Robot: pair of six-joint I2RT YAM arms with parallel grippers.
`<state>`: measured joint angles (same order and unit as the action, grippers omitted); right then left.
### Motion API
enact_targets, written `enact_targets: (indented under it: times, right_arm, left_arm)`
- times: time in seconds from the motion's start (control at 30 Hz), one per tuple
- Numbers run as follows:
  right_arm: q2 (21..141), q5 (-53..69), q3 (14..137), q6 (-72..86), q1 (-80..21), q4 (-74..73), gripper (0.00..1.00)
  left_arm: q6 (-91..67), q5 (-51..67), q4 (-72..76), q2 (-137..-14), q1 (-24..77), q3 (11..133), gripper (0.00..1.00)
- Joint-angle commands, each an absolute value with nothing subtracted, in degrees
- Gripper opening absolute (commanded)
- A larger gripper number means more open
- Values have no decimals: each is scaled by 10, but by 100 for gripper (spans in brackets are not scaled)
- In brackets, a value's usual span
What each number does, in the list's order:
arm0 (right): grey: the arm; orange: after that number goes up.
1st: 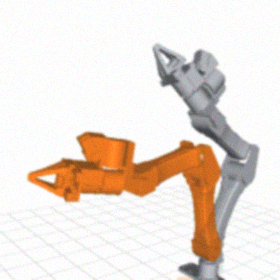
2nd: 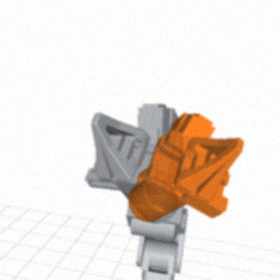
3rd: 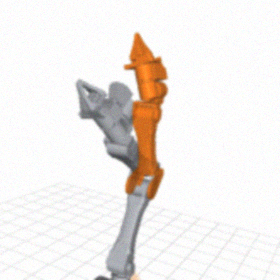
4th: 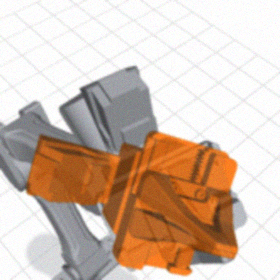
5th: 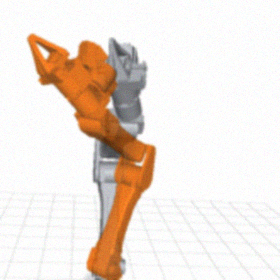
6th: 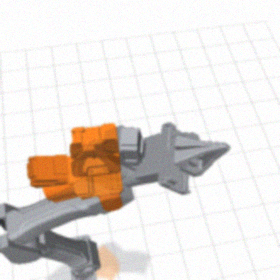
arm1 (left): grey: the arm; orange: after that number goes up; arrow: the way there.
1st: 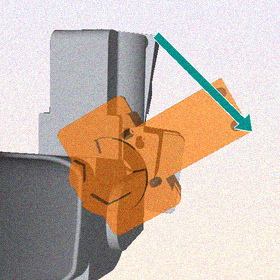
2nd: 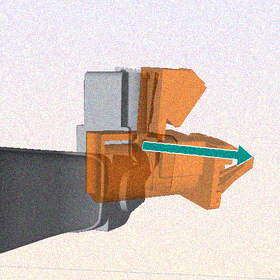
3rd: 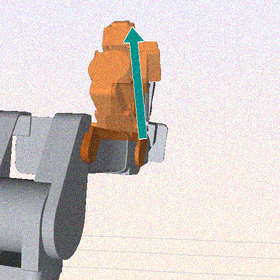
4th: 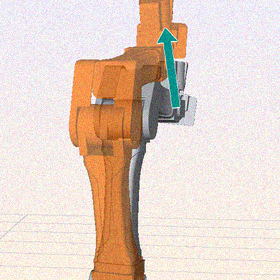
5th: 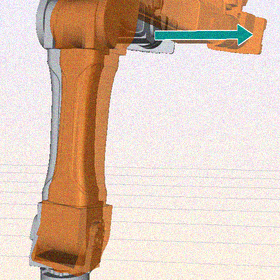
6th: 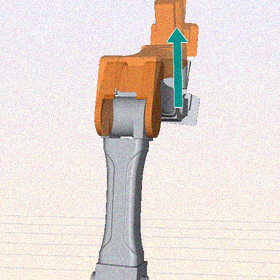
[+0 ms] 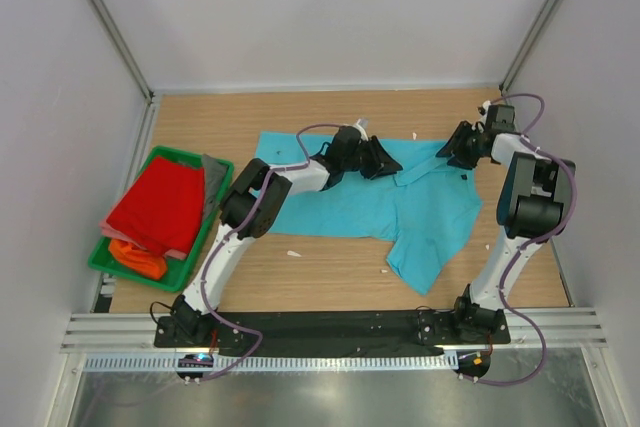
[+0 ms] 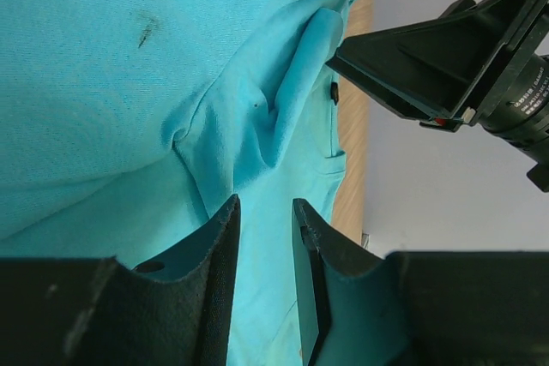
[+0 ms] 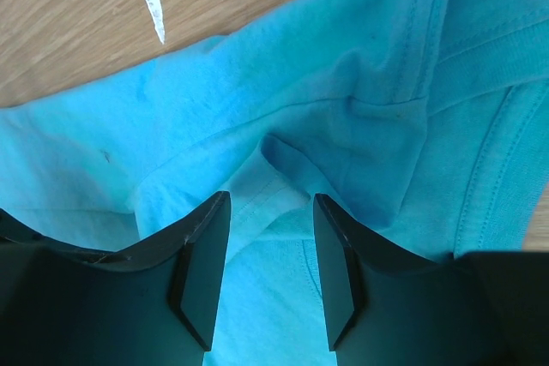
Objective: Fold and stack the t-shirts
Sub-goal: Fold the tshirt
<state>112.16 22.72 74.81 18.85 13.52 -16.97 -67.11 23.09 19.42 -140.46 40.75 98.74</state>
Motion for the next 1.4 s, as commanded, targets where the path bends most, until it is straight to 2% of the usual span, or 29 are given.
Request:
enact_targets:
  times: [0.0,0.33,0.4,0.53,0.57,0.77,0.9,1.0,1.17,1.37]
  right_arm:
    - [1129,220,772,159,136,-177,49]
    - [1150,242,777,171,136,-154,42]
    - [1154,247,785,176,136,-153,34]
    - [1149,245,787,177,136,-152,30]
    - [1148,245,789,178,136,-155,22]
    - [1105,211,787,218,136,-227,1]
    - [1064,163,767,249,136,-279,1]
    - [1056,177,759,265,136,-296,1]
    - [1052,185,742,279,136,-283,1]
    - [1047,190,729,279,137,-279,1]
  left_arm:
    - [-673,234,202,-1410,408,1005,32]
    - [-671,238,197,-1411,410,1005,32]
    - [-669,244,193,-1411,409,1005,32]
    - [-668,254,187,-1412,410,1007,31]
    - [-667,255,185,-1413,409,1012,32]
    - [-644,275,158,-1407,408,1016,32]
    - [-602,294,49,-1396,407,1034,37]
    - [-565,237,-14,-1358,409,1009,39]
    - [-571,209,-28,-1371,410,1025,29]
    - [-615,236,12,-1402,417,1050,29]
